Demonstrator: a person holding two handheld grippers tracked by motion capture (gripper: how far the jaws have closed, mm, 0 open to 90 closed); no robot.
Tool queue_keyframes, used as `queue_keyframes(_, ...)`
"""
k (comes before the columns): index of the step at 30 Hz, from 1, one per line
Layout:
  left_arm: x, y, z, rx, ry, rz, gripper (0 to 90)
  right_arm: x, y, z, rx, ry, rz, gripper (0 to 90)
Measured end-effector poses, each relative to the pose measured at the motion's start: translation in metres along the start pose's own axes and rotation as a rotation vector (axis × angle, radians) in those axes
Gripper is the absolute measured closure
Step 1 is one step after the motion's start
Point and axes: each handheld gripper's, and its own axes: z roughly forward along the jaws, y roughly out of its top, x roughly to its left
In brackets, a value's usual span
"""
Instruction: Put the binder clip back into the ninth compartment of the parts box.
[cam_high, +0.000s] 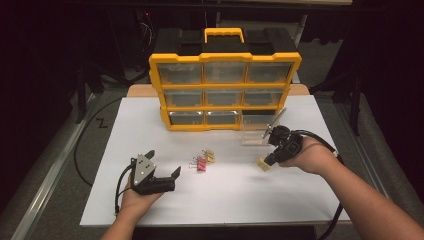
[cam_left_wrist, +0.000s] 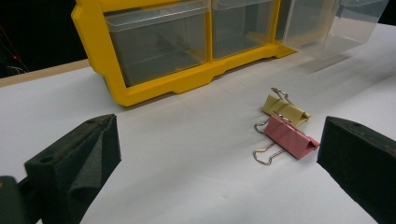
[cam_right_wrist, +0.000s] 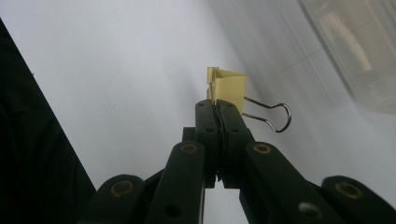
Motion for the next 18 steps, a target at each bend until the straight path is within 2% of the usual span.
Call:
queue_keyframes(15, 0.0, 0.0, 0.0, 0.0, 0.003, -0.002, 0.3, -0.011, 0.006, -0.016, 0.034, 0.015, -0.006, 90.0)
queue_keyframes(18, 0.0, 0.0, 0.0, 0.003, 0.009, 0.009, 0.3, -0.013, 0.01, -0.021, 0.041, 0.015, -0.008, 90.0)
